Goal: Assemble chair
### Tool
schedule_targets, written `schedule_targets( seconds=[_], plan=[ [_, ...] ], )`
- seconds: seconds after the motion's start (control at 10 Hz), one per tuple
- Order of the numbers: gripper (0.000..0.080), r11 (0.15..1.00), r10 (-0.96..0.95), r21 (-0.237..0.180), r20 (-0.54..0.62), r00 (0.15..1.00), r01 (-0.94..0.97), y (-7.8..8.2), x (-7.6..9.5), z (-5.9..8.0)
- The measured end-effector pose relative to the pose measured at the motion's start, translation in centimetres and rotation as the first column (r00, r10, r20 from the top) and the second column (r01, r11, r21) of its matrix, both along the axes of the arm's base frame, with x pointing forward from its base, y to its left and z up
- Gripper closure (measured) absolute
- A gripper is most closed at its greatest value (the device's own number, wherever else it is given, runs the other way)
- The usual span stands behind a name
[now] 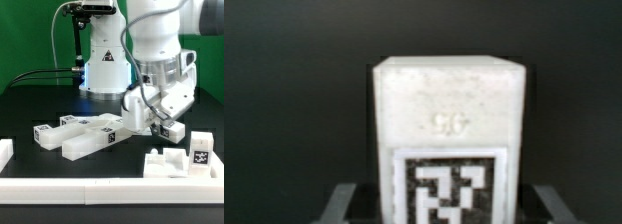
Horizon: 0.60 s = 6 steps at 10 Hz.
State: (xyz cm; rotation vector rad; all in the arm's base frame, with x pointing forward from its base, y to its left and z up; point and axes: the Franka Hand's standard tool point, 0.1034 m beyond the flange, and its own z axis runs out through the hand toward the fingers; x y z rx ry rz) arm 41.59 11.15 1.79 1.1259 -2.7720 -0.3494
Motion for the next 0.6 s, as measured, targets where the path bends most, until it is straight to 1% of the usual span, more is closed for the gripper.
schedule_targets(
  seconds=[0.1, 0.2, 0.4, 0.5, 0.6],
  plan=[
    [0.0515, 1.0, 0.022, -0.004, -0.003, 1.0, -0.022, 0.98, 0.04, -0.3],
    [0.0515, 0.996, 0.088, -0.009, 0.002, 0.996, -0.088, 1.47, 0.03, -0.53],
    [0.0515, 0.992, 0.123, -0.008, 0.008, 0.992, -0.123, 1.38, -0.05, -0.7],
    [0.0492, 0.992, 0.128, -0.007, 0.008, 0.992, -0.128, 1.34, -0.04, -0.71],
    [0.0317, 0.991, 0.131, -0.007, 0.009, 0.991, -0.131, 1.32, -0.04, -0.71]
  ],
)
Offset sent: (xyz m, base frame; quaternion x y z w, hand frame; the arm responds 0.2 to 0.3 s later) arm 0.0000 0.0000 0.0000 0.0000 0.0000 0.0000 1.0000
